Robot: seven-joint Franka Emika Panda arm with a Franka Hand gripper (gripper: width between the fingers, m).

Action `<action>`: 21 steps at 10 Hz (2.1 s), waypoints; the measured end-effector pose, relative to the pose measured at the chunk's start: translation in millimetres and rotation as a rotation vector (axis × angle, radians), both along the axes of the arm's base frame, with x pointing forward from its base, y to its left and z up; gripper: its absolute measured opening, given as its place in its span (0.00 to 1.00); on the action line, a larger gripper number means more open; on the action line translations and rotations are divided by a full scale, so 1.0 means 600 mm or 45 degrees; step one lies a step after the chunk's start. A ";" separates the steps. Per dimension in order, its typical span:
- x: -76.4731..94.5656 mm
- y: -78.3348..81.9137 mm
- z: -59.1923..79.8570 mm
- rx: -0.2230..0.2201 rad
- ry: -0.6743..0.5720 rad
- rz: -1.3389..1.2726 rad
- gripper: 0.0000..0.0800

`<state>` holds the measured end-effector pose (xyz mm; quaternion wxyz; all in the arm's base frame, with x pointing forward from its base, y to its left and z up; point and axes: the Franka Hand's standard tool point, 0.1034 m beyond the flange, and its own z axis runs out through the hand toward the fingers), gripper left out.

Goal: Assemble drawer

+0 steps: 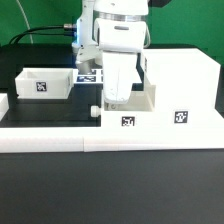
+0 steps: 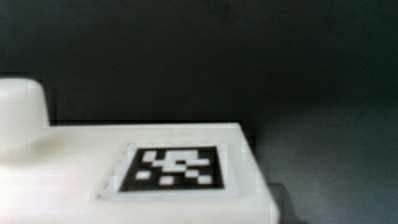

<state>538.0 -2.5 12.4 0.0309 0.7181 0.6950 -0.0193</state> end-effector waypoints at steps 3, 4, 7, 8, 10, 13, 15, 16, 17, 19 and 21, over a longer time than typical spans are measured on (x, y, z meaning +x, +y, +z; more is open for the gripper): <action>0.001 0.011 0.000 0.001 -0.008 0.018 0.05; 0.001 0.010 0.000 0.001 -0.008 0.012 0.05; 0.001 0.008 0.000 0.001 -0.008 0.009 0.05; 0.001 0.008 0.000 0.000 -0.007 0.024 0.05; 0.001 0.008 0.000 -0.004 -0.005 0.057 0.05; 0.005 0.019 0.001 -0.015 -0.016 0.106 0.05; 0.005 0.017 0.001 -0.015 -0.016 0.103 0.05; 0.005 0.017 0.001 -0.015 -0.016 0.103 0.05; 0.005 0.018 0.000 -0.015 -0.016 0.101 0.05; 0.005 0.025 0.002 -0.012 -0.025 0.040 0.05; 0.004 0.023 0.001 -0.012 -0.024 0.020 0.05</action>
Offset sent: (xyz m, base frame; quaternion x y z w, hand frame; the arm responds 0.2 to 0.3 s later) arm 0.0059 0.0146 -0.0017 -0.0260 -0.0042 -0.0498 0.9984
